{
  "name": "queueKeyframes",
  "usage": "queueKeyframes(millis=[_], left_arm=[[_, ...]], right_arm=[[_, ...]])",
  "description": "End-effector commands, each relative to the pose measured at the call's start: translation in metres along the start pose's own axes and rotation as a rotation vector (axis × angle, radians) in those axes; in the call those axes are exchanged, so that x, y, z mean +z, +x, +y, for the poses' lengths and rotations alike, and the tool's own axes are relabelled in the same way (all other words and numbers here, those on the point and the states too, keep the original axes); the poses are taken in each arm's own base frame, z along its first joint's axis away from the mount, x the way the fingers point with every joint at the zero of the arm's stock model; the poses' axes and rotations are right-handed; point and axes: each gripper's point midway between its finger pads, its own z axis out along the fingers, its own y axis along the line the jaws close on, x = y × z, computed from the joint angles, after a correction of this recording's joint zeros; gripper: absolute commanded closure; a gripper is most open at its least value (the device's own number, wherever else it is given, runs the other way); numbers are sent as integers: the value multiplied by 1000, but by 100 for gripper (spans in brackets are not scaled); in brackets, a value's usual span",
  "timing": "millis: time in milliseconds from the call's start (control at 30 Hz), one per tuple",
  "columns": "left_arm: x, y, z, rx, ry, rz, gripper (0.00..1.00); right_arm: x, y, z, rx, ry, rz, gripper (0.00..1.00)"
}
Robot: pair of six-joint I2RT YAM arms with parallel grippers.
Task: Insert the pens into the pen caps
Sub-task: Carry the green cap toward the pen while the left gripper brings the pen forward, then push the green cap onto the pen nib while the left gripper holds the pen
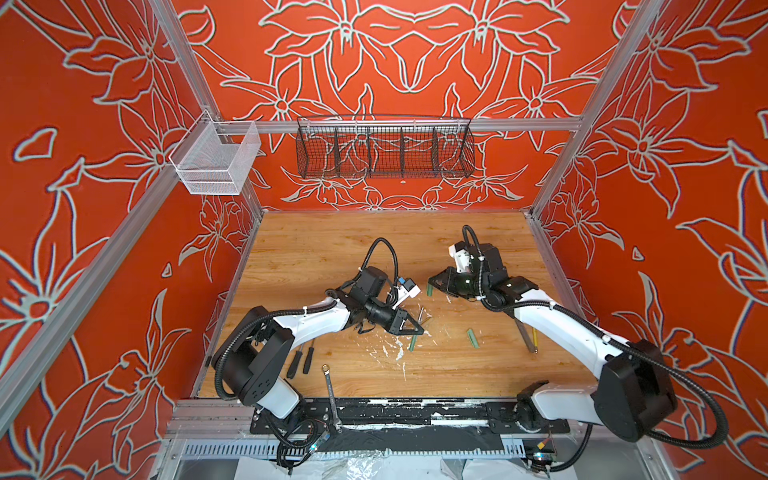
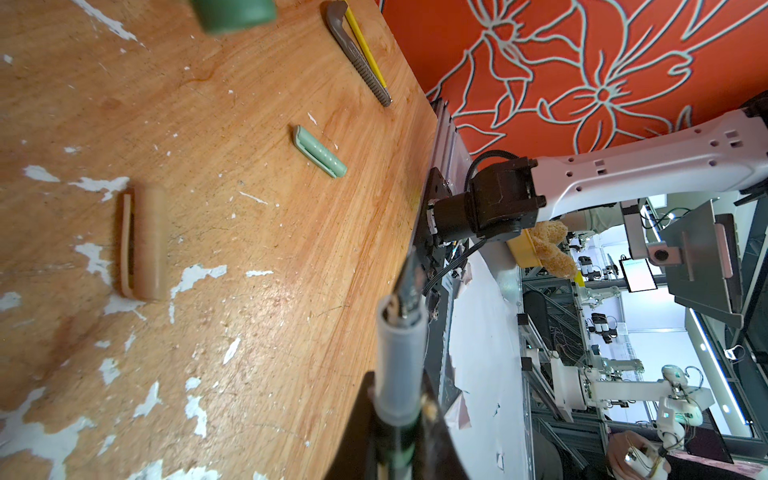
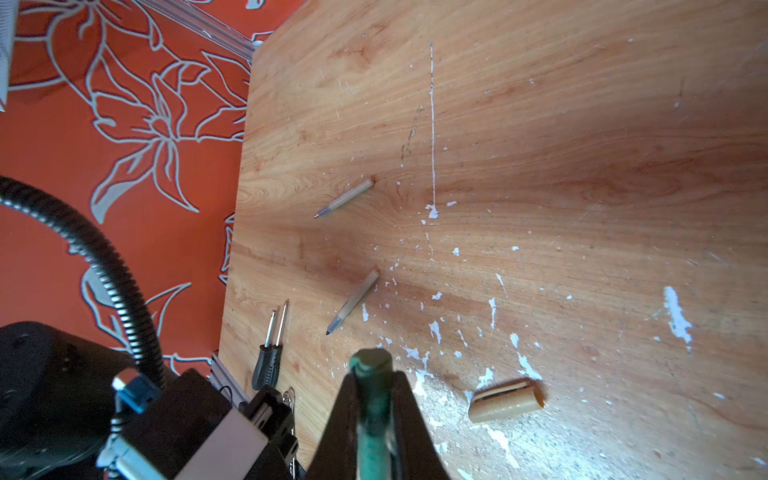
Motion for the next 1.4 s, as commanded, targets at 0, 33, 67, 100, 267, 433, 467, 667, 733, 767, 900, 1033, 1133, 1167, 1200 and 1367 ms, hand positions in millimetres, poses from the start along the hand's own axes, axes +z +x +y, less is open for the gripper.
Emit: queueKeyframes(millis=[0,33,67,100,267,433,467,667,733,767,900,1033,1133,1167,1200,1367], left_arm=[[2,-4,-2,26,-7,4,100],[2,-5,-1,30,-12,1,100],[1,-6,0,32,-22,-3,100],[1,-6,1,33,-28,-5,100],[1,-8,3,36,-41,-4,100],[1,-10,5,39,-57,-11,100],[0,-11,6,42,-64,-16,100],[-1,-14,8,44,-87,-27,100],[-2,-15,10,45,-96,-32,100],[-2,-15,9,46,-97,-34,100],[-3,-17,11,44,-105,-43,100],[-6,-19,11,47,-108,-59,100],[-9,-21,12,47,-111,-69,100],[-9,-22,11,50,-112,-74,100],[-10,-22,12,48,-114,-78,100],[-13,-23,14,47,-123,-90,100]], right_arm=[[-3,3,14,23,-70,-6,92],[-3,3,14,28,-73,-10,92],[-3,3,15,29,-74,-11,92],[-3,4,16,30,-77,-13,92],[-3,4,24,28,-96,-22,92],[0,7,29,18,-105,-11,92],[0,8,29,18,-104,-10,92],[0,12,34,7,-113,2,92],[0,13,35,-2,-112,5,92],[-1,13,35,-5,-109,6,92],[-1,16,36,-13,-109,14,92],[0,18,36,-23,-108,19,92],[1,19,36,-31,-104,23,92],[1,20,37,-33,-104,26,92],[2,21,36,-36,-103,29,92],[1,22,41,-48,-110,31,92]])
